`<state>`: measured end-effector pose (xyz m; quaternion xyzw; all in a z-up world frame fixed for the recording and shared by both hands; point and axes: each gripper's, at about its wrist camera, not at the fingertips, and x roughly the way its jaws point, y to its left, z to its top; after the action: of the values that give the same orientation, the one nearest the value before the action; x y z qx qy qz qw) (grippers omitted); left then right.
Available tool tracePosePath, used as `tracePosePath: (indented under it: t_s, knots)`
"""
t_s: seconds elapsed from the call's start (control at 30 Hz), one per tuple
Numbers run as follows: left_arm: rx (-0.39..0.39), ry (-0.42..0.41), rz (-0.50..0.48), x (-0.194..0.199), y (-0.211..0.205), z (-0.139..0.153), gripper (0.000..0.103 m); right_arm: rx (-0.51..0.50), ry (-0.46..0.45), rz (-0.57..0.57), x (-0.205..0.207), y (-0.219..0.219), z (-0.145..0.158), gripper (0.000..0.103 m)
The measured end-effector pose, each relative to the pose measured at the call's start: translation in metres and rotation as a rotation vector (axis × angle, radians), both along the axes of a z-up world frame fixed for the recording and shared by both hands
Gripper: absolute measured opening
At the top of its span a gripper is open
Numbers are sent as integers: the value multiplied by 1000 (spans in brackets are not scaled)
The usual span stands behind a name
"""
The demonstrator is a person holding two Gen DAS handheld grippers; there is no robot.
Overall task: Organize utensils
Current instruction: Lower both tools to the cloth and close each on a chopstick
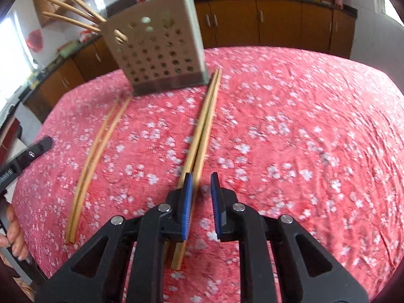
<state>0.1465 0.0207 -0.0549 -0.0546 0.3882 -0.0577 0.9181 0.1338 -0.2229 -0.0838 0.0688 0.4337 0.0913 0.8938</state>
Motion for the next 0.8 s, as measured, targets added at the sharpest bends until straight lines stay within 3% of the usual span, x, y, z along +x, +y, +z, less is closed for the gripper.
tracePosePath:
  t_s: [0.07, 0.27, 0.53, 0.63, 0.8]
  knots:
    - [7, 16, -20, -2, -7, -5, 41, -51, 4, -21, 2, 1, -2, 8]
    - [4, 70, -73, 1, -22, -21, 28, -34, 2, -116, 3, -25, -6, 7]
    - [56, 128, -115, 5, -41, -39, 20, -45, -13, -116, 0, -26, -4, 7]
    - [115, 113, -107, 5, -46, -40, 12, -45, -11, -109, -2, -26, -3, 8]
    - [124, 114, -66, 14, -36, -40, 8, -75, -21, -84, -3, -20, -4, 8]
